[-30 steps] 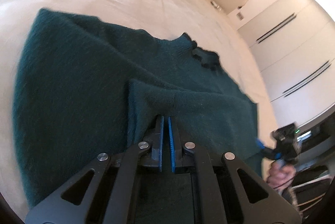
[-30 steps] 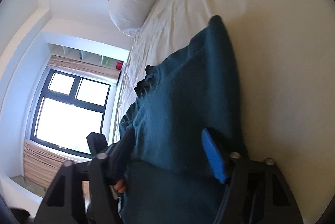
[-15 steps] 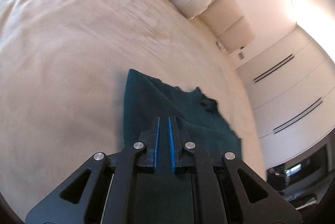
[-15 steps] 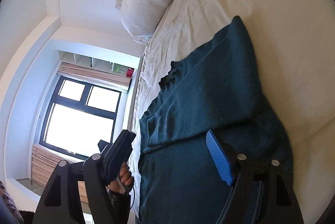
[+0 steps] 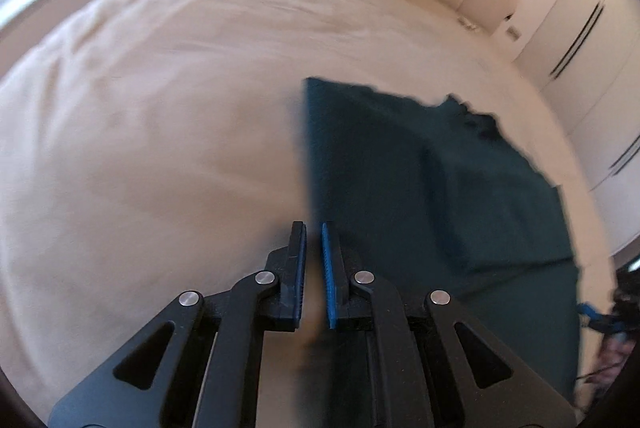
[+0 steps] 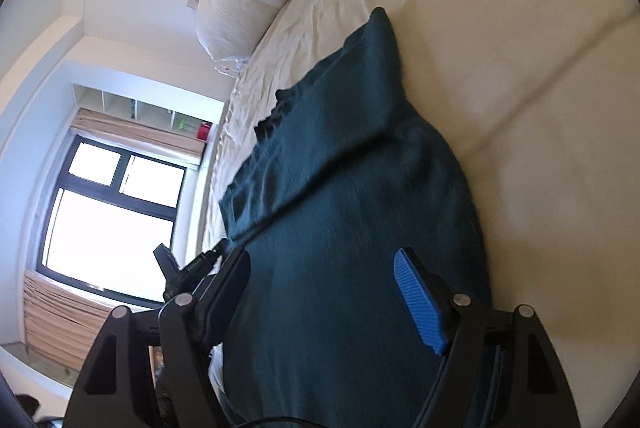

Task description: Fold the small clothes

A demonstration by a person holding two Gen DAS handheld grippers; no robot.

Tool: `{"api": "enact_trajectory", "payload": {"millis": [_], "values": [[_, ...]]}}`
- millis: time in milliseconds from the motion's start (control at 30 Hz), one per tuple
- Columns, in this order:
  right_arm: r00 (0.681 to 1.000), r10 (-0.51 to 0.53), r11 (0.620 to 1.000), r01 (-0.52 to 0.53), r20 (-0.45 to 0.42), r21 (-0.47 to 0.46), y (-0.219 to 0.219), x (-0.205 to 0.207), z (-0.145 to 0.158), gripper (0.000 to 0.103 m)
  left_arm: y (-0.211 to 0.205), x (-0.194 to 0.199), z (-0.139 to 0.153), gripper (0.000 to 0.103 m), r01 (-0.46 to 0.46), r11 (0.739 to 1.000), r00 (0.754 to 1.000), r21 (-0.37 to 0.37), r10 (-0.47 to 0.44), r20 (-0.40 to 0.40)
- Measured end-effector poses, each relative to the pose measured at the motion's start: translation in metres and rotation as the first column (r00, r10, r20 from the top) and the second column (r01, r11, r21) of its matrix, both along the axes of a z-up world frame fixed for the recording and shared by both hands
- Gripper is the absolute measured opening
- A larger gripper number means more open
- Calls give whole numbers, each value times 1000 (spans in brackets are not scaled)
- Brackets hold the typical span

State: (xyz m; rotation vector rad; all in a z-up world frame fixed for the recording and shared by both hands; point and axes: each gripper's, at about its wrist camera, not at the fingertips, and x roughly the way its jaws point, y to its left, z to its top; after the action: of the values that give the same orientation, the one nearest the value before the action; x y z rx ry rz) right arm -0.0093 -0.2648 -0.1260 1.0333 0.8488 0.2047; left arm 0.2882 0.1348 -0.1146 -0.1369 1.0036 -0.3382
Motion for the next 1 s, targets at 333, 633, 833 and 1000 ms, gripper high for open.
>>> {"api": "enact_trajectory", "payload": {"millis": [333,633,833,1000], "values": [[999,-25,962,31,27,-270,10,-69,45,89,28,-97,43,8,-24,999,1000,-33,25,15],[997,62,945,-75,-50,-318,21,-125,27,90,52,-201,19,13,-21,991,984,-134,-4,-179],[991,65,959,-94,-117,-267,24,-146,7,89,69,-237,21,55,-30,971,974,-238,-25,-223],[985,87,968,-119,-150,-222,31,-155,-9,82,72,-262,26,72,26,966,968,-259,-89,-236]]}}
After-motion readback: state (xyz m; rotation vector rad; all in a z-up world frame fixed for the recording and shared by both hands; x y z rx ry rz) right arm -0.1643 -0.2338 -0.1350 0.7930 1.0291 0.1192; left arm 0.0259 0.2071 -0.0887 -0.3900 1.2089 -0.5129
